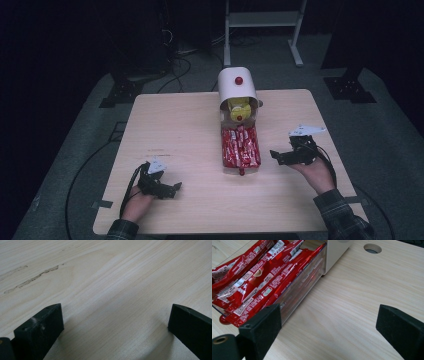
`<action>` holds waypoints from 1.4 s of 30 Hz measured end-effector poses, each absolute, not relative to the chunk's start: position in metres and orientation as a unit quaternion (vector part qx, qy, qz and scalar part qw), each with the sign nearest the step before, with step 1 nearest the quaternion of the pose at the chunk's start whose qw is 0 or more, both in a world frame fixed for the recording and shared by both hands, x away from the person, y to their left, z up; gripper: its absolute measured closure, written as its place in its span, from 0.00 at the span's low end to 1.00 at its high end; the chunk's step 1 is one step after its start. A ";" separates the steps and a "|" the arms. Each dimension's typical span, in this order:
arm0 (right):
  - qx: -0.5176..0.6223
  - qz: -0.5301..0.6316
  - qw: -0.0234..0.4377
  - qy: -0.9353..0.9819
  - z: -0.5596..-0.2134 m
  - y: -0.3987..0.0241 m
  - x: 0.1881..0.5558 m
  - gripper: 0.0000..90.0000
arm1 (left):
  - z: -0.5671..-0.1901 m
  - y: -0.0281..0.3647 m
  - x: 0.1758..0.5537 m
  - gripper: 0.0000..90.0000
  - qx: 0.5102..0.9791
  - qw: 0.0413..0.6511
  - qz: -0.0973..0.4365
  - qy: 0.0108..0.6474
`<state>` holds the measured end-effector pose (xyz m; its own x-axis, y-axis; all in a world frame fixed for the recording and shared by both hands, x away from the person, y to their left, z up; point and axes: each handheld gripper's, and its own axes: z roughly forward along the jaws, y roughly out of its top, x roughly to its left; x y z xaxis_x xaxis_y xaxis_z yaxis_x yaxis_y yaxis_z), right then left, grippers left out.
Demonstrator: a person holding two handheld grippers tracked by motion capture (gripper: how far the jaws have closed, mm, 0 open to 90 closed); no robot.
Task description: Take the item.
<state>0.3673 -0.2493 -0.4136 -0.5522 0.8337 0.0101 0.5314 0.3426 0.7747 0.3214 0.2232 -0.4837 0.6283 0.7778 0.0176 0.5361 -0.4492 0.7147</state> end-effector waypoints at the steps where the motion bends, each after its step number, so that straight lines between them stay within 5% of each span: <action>1: 0.431 0.382 0.197 0.794 -0.413 -0.249 0.368 0.06 | -0.484 0.223 0.321 0.00 0.833 0.346 0.175 0.394; 42: 0.395 0.430 0.162 0.796 -0.390 -0.209 0.394 0.14 | -0.484 0.223 0.321 0.00 0.831 0.348 0.177 0.396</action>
